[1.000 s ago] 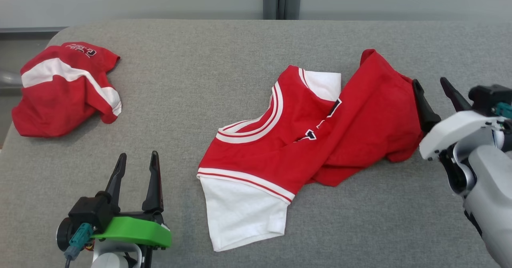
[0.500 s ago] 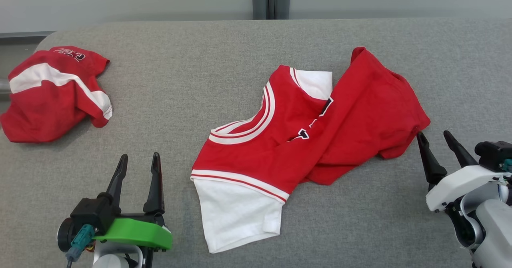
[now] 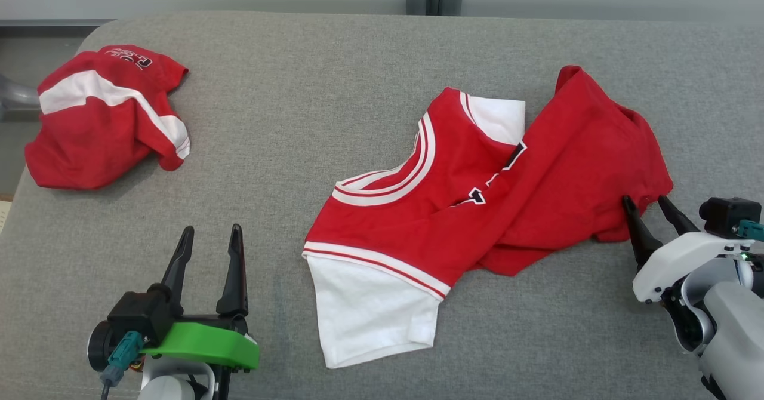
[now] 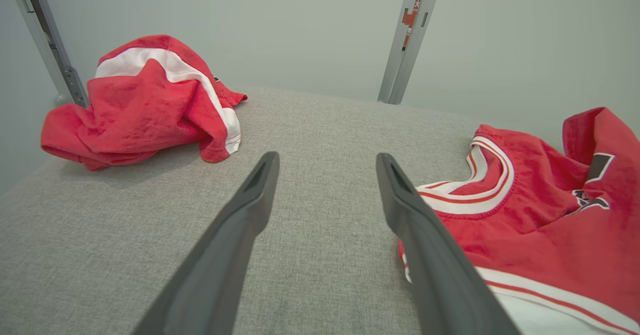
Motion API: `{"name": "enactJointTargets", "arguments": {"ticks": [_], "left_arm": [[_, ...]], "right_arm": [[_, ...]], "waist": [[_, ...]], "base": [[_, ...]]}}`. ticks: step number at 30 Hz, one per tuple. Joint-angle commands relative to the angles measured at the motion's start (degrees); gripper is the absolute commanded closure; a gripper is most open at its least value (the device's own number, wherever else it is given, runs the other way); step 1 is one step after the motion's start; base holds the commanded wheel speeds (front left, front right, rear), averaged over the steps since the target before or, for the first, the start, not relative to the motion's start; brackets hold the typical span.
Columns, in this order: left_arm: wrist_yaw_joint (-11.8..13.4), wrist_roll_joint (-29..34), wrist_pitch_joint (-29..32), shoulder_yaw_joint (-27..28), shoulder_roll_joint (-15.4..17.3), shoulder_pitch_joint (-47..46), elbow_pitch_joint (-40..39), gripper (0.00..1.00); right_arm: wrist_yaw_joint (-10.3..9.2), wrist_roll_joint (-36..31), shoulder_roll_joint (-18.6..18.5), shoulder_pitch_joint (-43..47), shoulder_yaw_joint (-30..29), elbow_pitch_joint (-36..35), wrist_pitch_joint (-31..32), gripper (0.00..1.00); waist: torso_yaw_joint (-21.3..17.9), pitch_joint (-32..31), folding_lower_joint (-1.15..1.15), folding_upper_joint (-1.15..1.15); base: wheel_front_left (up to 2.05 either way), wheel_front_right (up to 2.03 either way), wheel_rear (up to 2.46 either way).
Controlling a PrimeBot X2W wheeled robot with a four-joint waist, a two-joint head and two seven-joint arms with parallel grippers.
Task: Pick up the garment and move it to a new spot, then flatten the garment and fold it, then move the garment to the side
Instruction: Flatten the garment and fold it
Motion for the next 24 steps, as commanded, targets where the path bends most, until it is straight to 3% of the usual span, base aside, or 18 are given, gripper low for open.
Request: {"name": "enactJointTargets", "arguments": {"ticks": [1, 10, 18, 24], "left_arm": [[-0.2, 0.0, 0.0, 0.1, 0.1, -0.9, -0.2, 0.00], [-0.2, 0.3, 0.0, 0.7, 0.1, -0.7, 0.1, 0.00], [0.1, 0.1, 0.0, 1.5, 0.1, 1.4, -0.1, 0.00], [0.2, -0.2, 0.0, 1.2, 0.1, 1.9, -0.4, 0.00]], "right_arm": [[-0.04, 1.0, 0.1, -1.2, 0.6, 0.8, 0.1, 1.00], [-0.04, 4.5, -0.8, -2.1, 2.7, 2.2, -0.6, 1.00], [-0.04, -0.8, -1.7, 5.7, -7.2, -11.6, -0.6, 1.00], [-0.04, -4.4, -0.3, 16.9, -16.3, -23.5, -0.6, 1.00]], "waist": [[0.2, 0.5, 0.00, 0.00], [-1.0, -0.5, 0.00, 0.00], [-3.7, -2.8, 0.00, 0.00], [-5.2, -3.1, 0.00, 0.00]], "base": [[0.00, 0.00, 0.00], [0.00, 0.00, 0.00], [0.00, 0.00, 0.00], [0.00, 0.00, 0.00]]}}
